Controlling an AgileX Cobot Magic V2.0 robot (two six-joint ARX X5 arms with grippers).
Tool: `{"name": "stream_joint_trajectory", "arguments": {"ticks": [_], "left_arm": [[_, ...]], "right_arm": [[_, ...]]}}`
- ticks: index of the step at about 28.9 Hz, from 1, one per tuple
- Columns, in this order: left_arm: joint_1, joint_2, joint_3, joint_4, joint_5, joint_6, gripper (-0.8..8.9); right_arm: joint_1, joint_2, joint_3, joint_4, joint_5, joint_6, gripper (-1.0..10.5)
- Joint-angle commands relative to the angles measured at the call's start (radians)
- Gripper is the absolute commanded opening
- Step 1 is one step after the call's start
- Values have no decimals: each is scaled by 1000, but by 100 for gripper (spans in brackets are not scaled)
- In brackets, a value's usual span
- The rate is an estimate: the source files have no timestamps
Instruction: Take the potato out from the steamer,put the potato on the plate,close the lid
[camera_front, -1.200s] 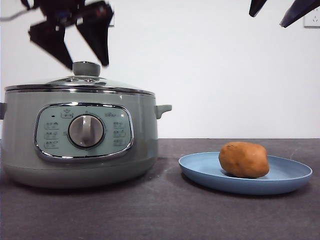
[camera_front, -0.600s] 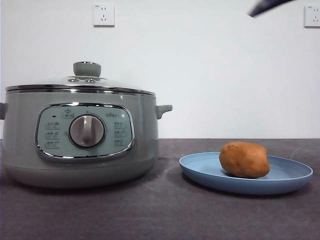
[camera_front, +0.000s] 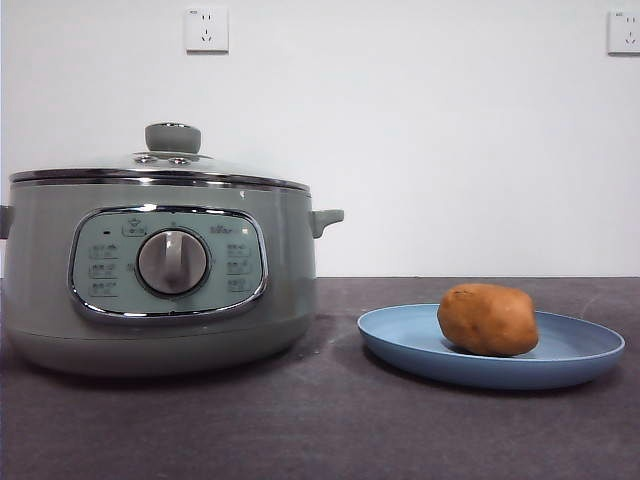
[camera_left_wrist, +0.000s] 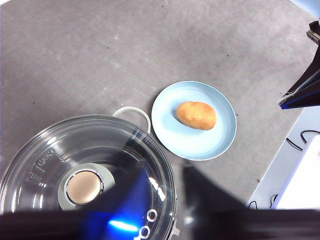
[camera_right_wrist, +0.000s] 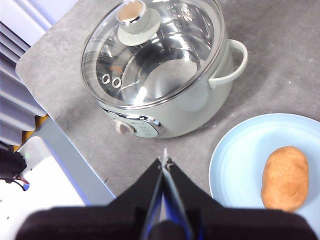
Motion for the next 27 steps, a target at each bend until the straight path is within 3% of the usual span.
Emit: {"name": "stream_joint_trajectory", "arguments": {"ticks": [1, 12, 18, 21, 24, 27], "left_arm": [[0, 4, -4, -51, 5, -3, -3], [3, 4, -4, -42, 4, -3, -3], [15, -112, -4, -33, -75, -9, -3], [15, -208, -14, 6, -122, -90, -3], [17, -316, -95, 77, -160, -113, -3], [45, -452, -299, 206, -162, -116, -3]], "right_arm": [[0, 0, 0, 6, 0, -8, -2], [0, 0, 0, 6, 0, -8, -2], [0, 0, 0, 6, -2, -8, -2], [0, 0, 0, 6, -1, -8, -2], [0, 0, 0, 6, -1, -8, -2], [0, 0, 0, 6, -2, -8, -2]]}}
